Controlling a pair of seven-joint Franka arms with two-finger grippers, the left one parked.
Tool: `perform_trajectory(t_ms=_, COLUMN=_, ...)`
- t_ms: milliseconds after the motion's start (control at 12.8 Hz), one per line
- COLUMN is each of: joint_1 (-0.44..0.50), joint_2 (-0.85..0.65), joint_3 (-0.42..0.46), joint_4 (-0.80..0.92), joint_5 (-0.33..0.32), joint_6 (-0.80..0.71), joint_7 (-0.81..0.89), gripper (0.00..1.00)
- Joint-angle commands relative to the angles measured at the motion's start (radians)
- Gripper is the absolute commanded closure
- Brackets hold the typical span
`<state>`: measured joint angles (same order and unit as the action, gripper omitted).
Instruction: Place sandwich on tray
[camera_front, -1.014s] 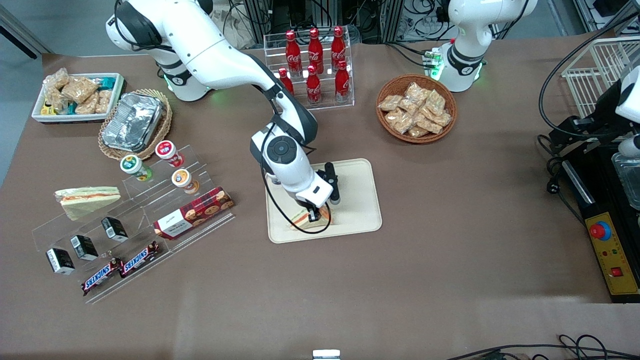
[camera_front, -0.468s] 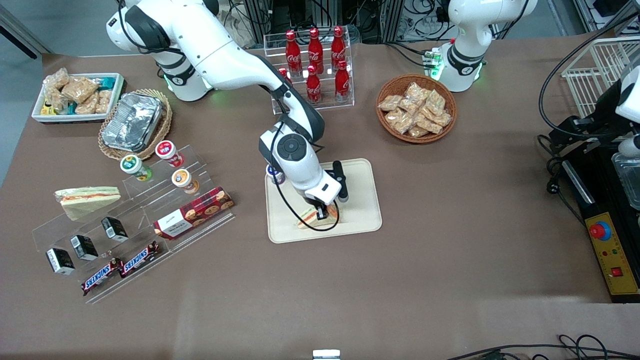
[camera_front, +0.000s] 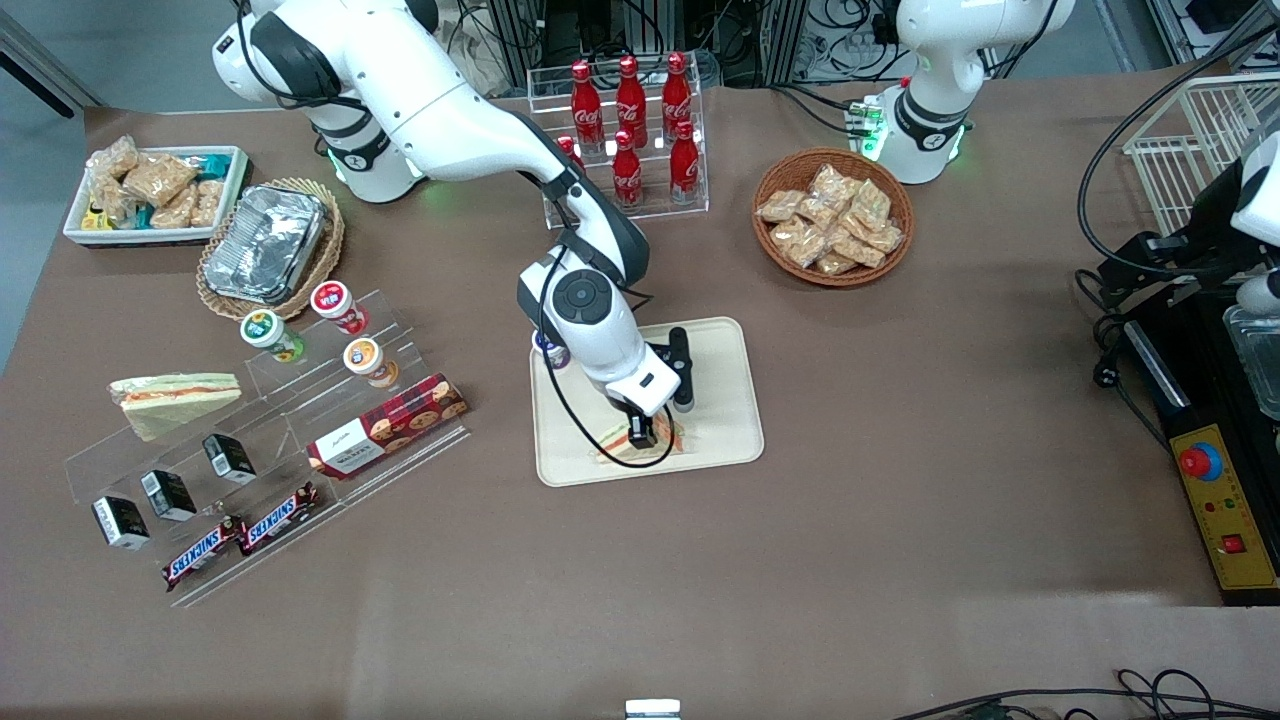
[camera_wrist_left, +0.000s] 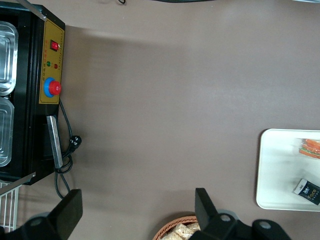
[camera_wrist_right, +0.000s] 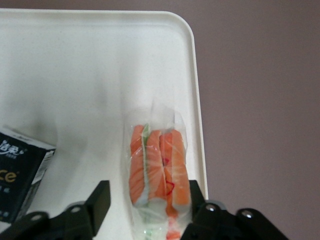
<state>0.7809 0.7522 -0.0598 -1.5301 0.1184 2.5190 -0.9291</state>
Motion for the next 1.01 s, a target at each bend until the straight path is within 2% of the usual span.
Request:
perform_trajectory(t_ms=0, joint_1=0.000, joint_2=0.007, joint_3=-0.005, joint_4=0.027, joint_5=0.032, joint_6=0.000, joint_7=0.018, gripper=0.01)
perform_trajectory(t_ms=156, joint_1=-0.009, joint_2=-0.017, joint_3=-0.008, joint_4=0.025, joint_5=0.059, joint_6=-0.034, joint_7=0.026, gripper=0.01)
perform_trajectory(t_ms=390, joint_1=-0.055, joint_2=-0.103, joint_3=-0.008, joint_4=0.018, joint_5=0.063, joint_6=-0.149, joint_7=0.032, gripper=0.01)
perform_trajectory(t_ms=546, joint_1=-0.077, joint_2=-0.187, joint_3=-0.011, joint_4=0.018, joint_5=0.128, joint_6=-0.305, joint_7=0.143, gripper=0.01)
perform_trajectory(t_ms=624, joint_1=-0.089, joint_2=-0.230, joint_3=-0.017, joint_4=0.018, joint_5=0.126, joint_6=-0.371, joint_7=0.206, gripper=0.01)
perform_trajectory(t_ms=702, joint_1=-0.094, joint_2=-0.275, joint_3=-0.032, joint_4=0.016, joint_5=0.121, joint_6=-0.437, joint_7=0.243, gripper=0.01)
perform_trajectory(t_ms=936, joint_1=-0.092, joint_2=-0.388, joint_3=-0.162, joint_4=0.018, joint_5=0.119, joint_6=-0.609, joint_7=0.439, gripper=0.01)
